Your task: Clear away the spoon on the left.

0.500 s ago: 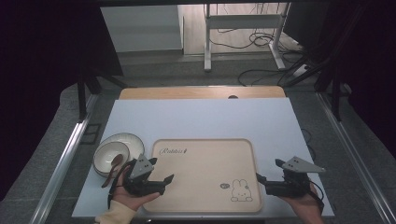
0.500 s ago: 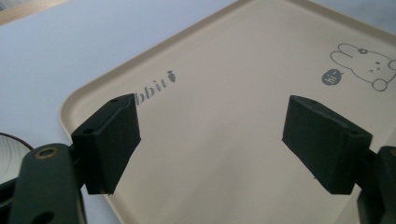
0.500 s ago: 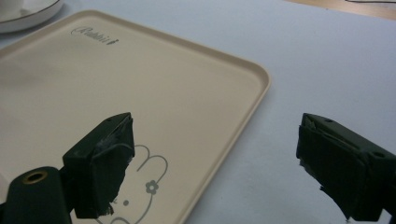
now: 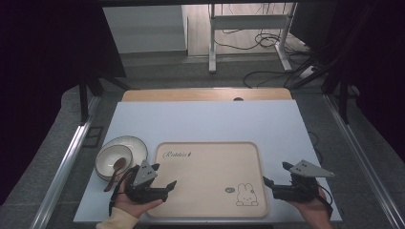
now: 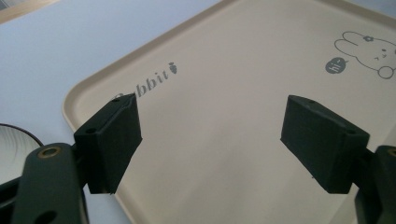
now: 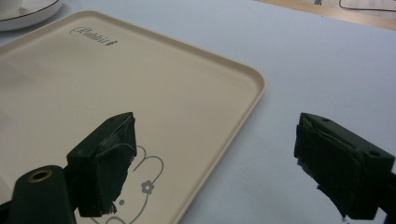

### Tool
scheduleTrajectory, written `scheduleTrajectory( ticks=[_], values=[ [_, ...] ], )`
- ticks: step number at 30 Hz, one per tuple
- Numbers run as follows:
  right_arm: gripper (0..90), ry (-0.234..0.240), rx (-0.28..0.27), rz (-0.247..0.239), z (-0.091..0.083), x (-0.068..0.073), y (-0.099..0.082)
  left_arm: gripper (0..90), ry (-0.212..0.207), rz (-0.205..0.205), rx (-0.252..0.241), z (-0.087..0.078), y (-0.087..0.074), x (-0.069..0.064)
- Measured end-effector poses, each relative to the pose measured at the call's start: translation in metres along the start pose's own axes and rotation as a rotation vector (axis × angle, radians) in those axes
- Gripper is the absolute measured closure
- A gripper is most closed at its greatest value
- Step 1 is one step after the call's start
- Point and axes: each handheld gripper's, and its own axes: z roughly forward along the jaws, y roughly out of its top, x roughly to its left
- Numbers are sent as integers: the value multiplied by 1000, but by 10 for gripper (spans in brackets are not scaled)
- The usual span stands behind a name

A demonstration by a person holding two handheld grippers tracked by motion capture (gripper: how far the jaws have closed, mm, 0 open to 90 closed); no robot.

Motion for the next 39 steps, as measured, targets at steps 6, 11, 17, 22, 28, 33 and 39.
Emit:
scheduleTrajectory(
  ticks=[6,11,17,22,28,33,39],
  values=[
    [134,-3,6,-5,4,0,-1,200,2,15,-4,-3,0,0],
    [135,1,14,2,5,-4,-4,200,-6,20,-2,0,1,0],
    [137,1,9,11,5,-6,-5,200,-5,16,-14,-4,2,2],
    [137,7,13,5,7,-5,-4,202,11,27,-32,-11,6,3],
    [137,6,18,8,9,-5,-4,207,26,21,-46,-19,9,5],
    [137,2,25,7,10,-6,-5,209,33,7,-57,-25,11,9],
    [138,3,25,3,10,-6,-5,212,42,0,-73,-35,14,12]
  ],
)
